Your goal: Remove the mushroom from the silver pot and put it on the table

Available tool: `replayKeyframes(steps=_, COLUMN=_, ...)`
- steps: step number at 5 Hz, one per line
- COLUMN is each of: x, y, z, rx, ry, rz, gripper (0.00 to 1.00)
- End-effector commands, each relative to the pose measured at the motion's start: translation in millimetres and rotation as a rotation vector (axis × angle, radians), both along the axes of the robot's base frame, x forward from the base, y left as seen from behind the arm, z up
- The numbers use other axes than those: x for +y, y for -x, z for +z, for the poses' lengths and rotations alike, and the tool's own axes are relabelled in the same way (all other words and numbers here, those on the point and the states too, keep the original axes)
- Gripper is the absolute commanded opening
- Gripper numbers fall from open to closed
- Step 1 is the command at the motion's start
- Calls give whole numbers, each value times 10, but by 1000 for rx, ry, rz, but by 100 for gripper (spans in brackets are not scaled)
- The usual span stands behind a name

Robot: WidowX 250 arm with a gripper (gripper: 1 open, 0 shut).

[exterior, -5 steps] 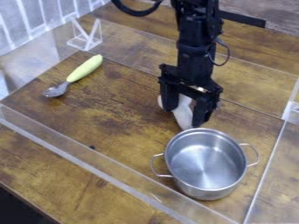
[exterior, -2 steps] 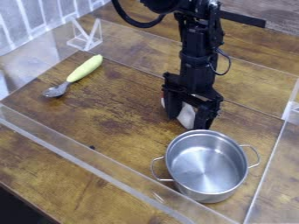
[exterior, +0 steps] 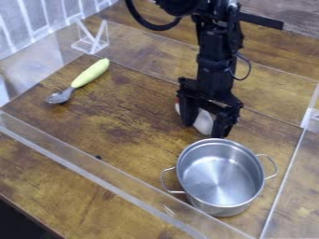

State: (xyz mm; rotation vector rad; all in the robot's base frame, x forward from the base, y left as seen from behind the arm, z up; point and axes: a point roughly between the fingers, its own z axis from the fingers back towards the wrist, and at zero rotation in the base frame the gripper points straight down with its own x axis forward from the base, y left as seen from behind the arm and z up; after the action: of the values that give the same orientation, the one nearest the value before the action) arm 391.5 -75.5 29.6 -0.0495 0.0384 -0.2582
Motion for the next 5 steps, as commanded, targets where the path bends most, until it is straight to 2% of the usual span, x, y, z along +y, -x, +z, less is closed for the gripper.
replayKeyframes(steps=1, x=-164, y=50, z=49, rx=-17, ry=7, rz=-29, gripper=100)
replayKeyframes(steps=2, x=-173, y=115, z=59, rx=-10, ry=7, rz=-67, gripper=100)
replayKeyframes(steps=3, x=-178, y=257, z=291, rx=-30, ry=-9, rz=-103, gripper=100)
replayKeyframes(steps=4, x=-169, y=389, z=557, rx=-49, ry=-38, rz=-127, gripper=100)
replayKeyframes(steps=5, x=11, y=288, z=818, rx=-71, ry=-101, rz=-15, gripper=100)
